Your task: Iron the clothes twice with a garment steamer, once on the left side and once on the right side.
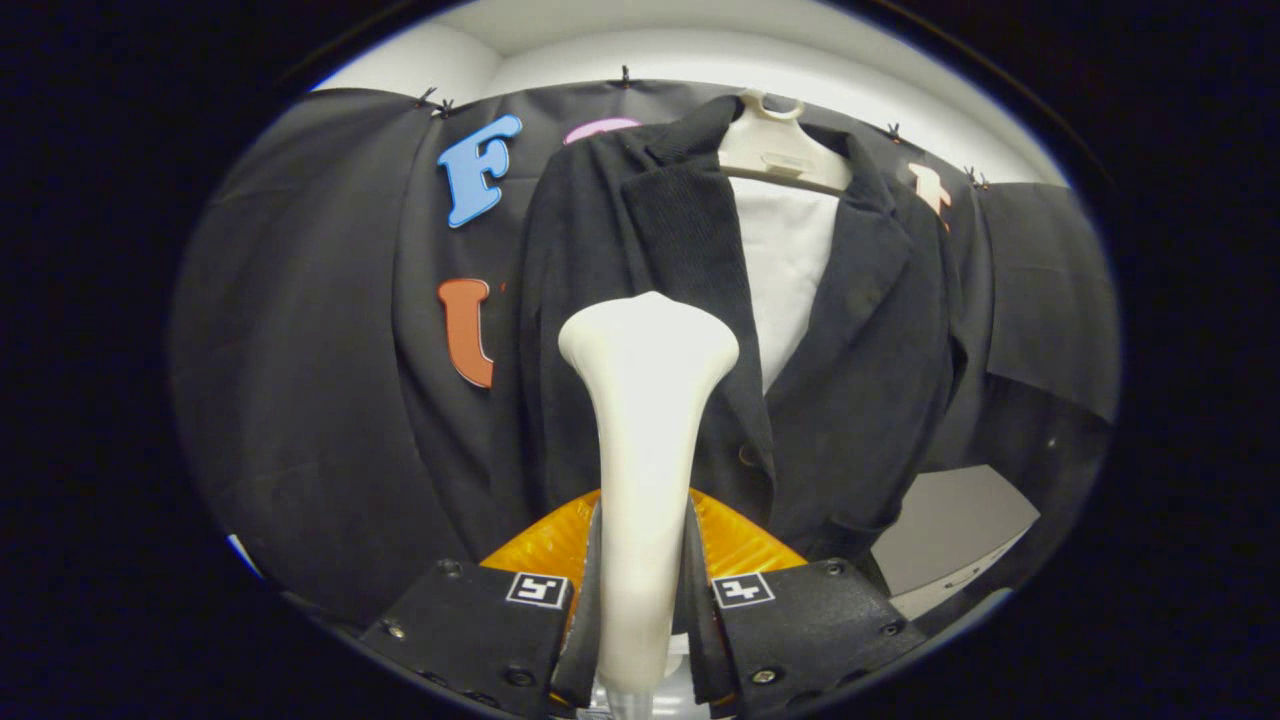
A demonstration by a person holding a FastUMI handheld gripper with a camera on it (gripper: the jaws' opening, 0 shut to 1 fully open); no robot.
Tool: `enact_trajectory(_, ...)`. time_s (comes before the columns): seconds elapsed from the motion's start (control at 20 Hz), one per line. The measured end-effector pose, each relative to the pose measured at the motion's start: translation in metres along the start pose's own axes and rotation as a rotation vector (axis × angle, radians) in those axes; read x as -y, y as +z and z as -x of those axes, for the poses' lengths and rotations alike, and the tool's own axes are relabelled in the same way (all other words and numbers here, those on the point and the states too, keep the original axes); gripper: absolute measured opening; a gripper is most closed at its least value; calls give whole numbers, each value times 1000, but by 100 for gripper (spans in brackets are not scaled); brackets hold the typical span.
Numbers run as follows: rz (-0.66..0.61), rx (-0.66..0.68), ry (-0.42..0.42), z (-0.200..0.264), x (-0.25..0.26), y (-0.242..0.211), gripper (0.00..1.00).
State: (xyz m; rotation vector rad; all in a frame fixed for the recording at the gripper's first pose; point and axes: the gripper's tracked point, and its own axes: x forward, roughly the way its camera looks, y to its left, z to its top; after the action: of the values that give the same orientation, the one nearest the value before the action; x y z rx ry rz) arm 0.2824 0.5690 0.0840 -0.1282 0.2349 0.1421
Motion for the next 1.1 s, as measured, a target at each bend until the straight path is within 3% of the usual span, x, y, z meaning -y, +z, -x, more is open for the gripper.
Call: enact_trajectory(1.1, 5, -232, 16, -17, 0, -150, 39)
